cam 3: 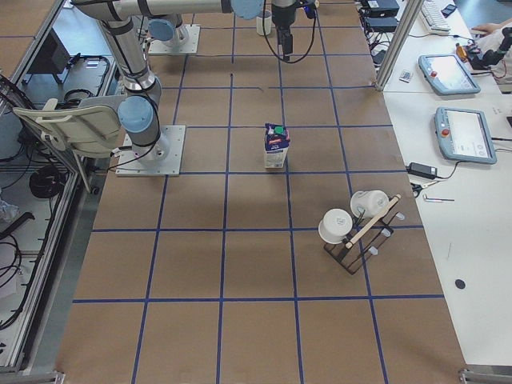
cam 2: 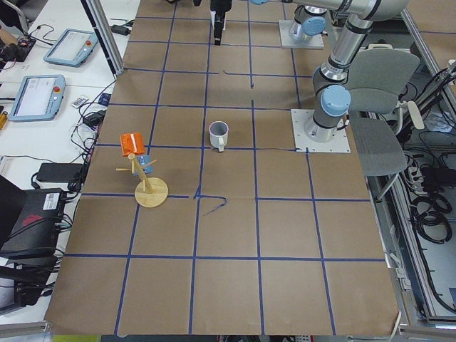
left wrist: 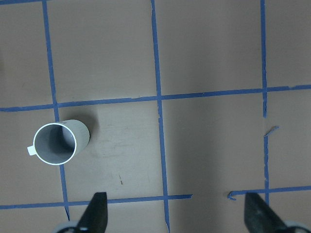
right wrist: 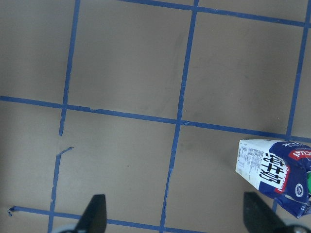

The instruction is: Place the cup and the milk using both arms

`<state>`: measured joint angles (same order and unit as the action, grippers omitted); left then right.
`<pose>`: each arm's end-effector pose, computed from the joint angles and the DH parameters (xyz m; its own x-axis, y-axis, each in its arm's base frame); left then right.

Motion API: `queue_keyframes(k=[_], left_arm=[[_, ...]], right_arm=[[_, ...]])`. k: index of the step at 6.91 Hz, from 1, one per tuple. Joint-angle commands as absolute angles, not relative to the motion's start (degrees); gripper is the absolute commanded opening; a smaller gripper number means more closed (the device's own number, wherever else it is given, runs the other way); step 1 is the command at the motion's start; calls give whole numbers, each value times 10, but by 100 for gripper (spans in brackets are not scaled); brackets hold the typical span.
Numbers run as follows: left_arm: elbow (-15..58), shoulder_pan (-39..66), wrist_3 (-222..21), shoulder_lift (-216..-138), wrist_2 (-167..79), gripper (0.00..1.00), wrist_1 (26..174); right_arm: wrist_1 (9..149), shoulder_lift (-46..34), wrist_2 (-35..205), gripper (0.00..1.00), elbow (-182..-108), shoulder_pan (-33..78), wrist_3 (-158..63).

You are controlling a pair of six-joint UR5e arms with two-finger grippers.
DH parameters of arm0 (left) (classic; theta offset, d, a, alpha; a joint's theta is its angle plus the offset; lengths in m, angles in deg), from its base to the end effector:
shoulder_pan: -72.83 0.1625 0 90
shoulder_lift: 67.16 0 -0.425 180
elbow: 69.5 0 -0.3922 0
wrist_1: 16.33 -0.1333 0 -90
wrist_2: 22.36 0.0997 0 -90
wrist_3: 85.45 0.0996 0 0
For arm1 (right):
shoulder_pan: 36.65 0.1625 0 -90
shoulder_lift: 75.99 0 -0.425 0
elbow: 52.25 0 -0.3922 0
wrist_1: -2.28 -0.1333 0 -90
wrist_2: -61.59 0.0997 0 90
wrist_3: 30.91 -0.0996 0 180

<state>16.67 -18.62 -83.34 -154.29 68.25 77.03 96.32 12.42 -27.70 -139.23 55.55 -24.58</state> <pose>-0.1442 -0.4701 0.5391 -0.9980 0.0614 -0.0128 0.0620 0.9964 -0.0578 0.1541 -0.5071 0.5075 -0.9888 -0.1490 -0.0017 -0.1481 0.9843 -0.0961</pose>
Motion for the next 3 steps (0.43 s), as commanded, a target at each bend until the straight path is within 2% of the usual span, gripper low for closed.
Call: queue_keyframes(k=[1,3], left_arm=[[169,-186,-833,-1541,683,100,771],[192,-161,-753,-1543,686,100,765]], right_arm=[[962,124,-278,100,-1393,555,-246],[963,124,-278,100,-1393,555,-247]])
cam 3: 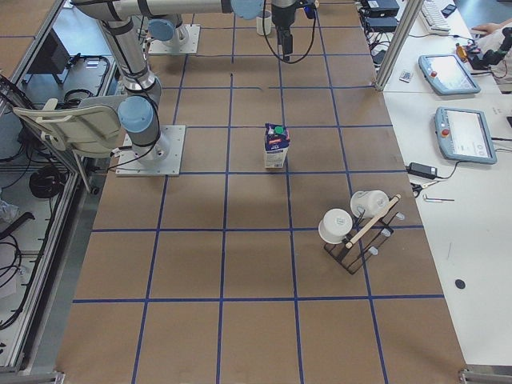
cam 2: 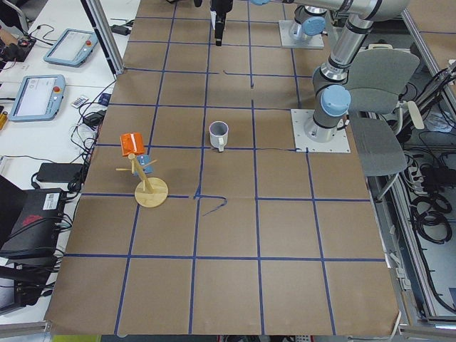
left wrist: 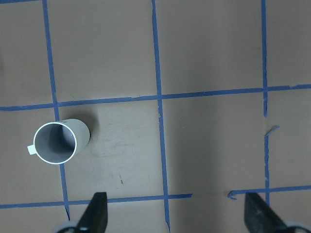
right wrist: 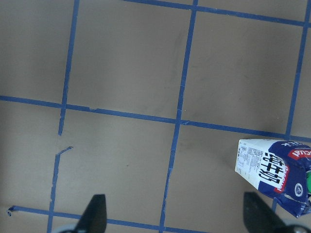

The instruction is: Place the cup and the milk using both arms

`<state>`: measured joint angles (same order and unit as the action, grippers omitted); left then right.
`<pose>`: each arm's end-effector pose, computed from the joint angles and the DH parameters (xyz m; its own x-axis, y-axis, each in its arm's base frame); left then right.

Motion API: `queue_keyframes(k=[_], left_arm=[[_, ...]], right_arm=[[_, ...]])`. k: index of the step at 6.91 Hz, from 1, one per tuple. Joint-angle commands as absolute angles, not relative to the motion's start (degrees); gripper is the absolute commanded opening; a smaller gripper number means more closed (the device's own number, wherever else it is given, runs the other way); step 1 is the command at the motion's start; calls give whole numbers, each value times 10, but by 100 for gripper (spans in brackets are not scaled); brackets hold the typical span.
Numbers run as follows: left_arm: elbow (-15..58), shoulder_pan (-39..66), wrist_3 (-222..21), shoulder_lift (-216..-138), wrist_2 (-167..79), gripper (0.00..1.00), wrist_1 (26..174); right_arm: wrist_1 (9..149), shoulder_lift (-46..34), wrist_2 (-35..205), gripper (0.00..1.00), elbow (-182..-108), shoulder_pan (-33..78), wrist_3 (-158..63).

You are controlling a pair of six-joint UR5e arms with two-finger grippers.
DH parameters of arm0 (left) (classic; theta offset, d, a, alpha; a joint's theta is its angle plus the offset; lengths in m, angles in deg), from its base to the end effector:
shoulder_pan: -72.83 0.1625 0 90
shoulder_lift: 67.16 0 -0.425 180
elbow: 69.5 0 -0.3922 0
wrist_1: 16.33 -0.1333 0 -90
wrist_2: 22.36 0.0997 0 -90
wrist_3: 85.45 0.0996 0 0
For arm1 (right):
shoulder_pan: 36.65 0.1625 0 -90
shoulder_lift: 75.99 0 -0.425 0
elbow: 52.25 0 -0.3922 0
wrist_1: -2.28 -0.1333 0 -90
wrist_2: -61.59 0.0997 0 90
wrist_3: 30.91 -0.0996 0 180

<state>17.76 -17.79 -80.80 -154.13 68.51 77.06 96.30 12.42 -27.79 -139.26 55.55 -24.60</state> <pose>-0.1369 -0.4700 0.5310 -0.9957 0.0911 -0.0185 0.0918 0.9950 -0.0402 0.1540 -0.5070 0.5072 -0.9889 -0.1485 -0.0003 -0.1478 0.9844 -0.0951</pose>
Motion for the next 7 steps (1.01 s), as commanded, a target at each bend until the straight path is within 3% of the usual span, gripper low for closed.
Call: queue_keyframes(k=[1,4,5,7], left_arm=[[222,-115,-714,-1555,683,100,753],[426,-34,-668,-1603,685,100,499],[464,-31,-667,-1622,688,100,439],[470,-31,-672,-1661,771,100,437]], right_arm=[[964,124,-277,100,-1393,555,-244],[964,123,-284,100,-1416,466,-159],[975,116,-277,100,-1429,402,-82],[1055,104,-283,100,-1499,344,-30]])
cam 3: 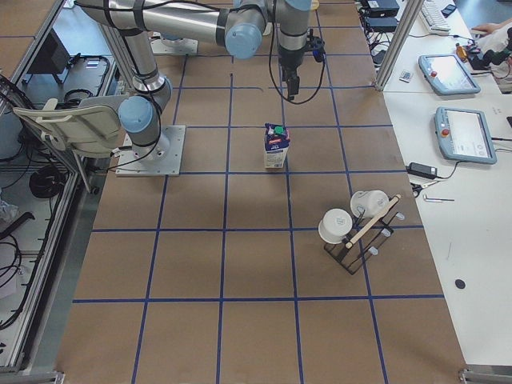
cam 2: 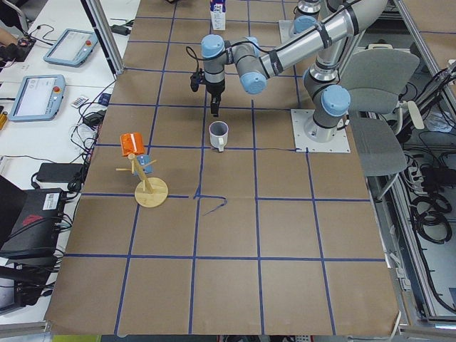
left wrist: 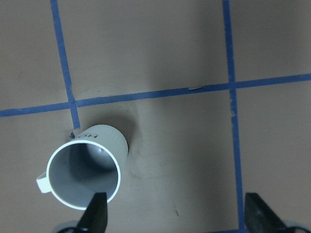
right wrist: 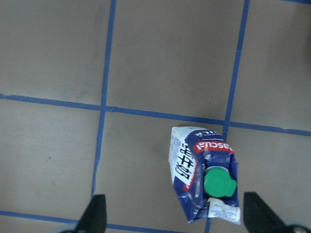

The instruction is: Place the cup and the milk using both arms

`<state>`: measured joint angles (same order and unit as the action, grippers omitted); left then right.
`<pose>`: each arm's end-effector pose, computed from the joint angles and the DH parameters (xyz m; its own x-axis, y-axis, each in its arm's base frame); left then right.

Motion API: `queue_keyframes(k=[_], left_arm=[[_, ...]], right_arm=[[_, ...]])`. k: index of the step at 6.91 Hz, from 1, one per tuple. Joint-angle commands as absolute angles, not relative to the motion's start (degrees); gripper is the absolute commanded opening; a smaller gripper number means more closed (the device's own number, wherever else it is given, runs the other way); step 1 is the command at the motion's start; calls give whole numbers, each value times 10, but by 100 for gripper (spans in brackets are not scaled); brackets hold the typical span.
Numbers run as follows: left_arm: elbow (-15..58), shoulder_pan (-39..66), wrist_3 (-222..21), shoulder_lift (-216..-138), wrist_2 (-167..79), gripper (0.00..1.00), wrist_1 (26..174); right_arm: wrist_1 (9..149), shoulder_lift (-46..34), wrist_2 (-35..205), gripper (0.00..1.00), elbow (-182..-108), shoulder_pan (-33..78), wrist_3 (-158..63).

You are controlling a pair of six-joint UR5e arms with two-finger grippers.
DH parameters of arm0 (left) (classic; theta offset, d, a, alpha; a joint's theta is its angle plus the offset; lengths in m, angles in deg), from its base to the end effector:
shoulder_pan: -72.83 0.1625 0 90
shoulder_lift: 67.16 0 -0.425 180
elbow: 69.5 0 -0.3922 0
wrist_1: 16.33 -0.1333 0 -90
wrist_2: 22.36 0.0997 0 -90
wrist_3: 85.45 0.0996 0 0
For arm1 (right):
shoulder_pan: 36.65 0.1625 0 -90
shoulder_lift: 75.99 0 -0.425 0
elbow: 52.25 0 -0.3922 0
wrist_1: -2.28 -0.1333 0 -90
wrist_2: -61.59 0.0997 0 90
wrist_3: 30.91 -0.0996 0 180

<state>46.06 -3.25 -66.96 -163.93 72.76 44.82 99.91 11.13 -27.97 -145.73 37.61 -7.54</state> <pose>-0.0065 -0.4910 0.2697 -0.9942 0.0850 -0.0652 0.0793 0.9932 0.0858 -0.0101 -0.5302 0.4462 -0.9911 -0.1328 0.0017 -0.1328 0.9909 -0.0234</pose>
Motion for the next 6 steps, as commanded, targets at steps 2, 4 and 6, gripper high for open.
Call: queue_keyframes(k=[2,4,6], left_arm=[[469,-31,-681,-1677,767,42,438],[464,-31,-697,-1677,770,0,436],[463,-31,-701,-1676,770,0,434]], right_arm=[[1126,89,-278,100,-1568,344,-26],[1151,72,-281,100,-1577,344,-23],[1164,47,-280,100,-1577,337,-23]])
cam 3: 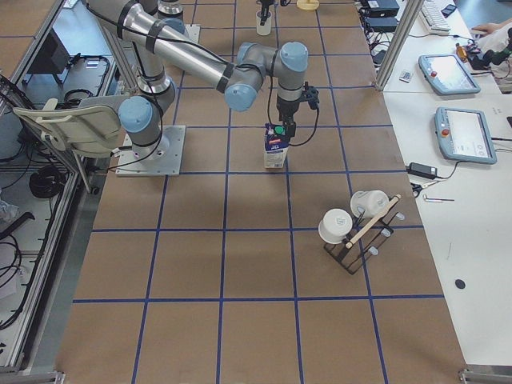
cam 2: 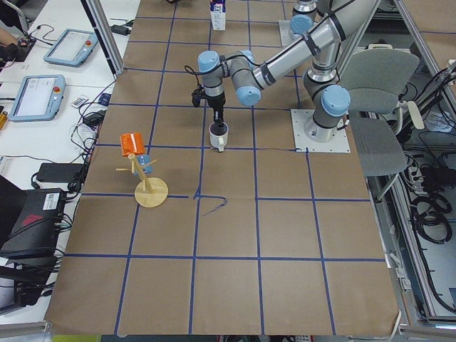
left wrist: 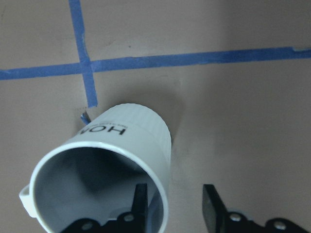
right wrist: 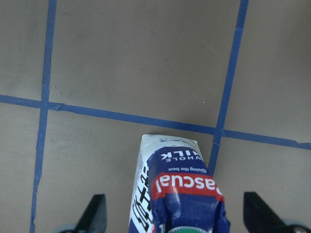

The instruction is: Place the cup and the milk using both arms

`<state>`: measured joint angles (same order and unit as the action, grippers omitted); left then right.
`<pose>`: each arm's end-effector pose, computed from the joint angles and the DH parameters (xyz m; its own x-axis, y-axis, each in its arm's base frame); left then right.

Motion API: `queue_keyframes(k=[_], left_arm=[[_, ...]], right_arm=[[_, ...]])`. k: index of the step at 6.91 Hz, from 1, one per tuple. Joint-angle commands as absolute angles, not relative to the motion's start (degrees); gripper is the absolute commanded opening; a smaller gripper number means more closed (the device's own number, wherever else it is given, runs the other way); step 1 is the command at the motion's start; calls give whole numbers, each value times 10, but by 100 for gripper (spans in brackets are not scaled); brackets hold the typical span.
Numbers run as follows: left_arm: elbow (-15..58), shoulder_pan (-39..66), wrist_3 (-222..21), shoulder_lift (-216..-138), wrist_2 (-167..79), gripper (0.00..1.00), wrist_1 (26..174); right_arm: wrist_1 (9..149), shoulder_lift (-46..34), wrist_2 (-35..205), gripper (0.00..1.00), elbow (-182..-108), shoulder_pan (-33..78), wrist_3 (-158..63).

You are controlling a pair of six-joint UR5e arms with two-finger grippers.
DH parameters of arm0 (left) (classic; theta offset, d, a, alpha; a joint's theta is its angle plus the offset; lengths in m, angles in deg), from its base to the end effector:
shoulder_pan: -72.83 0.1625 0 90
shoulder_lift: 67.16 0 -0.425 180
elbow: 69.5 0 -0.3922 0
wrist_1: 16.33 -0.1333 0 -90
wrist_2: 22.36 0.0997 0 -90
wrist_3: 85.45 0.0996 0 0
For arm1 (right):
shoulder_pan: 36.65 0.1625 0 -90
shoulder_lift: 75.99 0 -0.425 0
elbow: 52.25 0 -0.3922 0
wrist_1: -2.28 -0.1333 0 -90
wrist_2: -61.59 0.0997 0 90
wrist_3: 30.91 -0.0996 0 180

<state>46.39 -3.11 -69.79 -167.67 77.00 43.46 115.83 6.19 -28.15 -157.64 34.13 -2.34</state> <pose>0.0034 -0.4957 0.2392 -0.9909 0.0459 -0.1266 0.0269 0.9887 0.1475 -0.0444 -0.5337 0.3300 -0.9867 -0.1625 -0.0011 -0.1625 0.9867 -0.0074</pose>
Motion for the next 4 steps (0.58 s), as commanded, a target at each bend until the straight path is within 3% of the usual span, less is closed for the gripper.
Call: queue_keyframes(k=[1,2,3,4], left_arm=[[455,-31,-702,-1674,770,0,434],[432,-49,-749,-1674,766,0,443],[402,-95,-860,-1682,754,0,472],[364,-172,-997,-1699,720,0,495]], right_arm=[[1171,41,-280,100,-1577,331,-19],[1172,38,-278,95,-1577,330,-19],[1164,37,-284,74,-1578,330,-18],[1158,37,-285,69,-1578,330,-17]])
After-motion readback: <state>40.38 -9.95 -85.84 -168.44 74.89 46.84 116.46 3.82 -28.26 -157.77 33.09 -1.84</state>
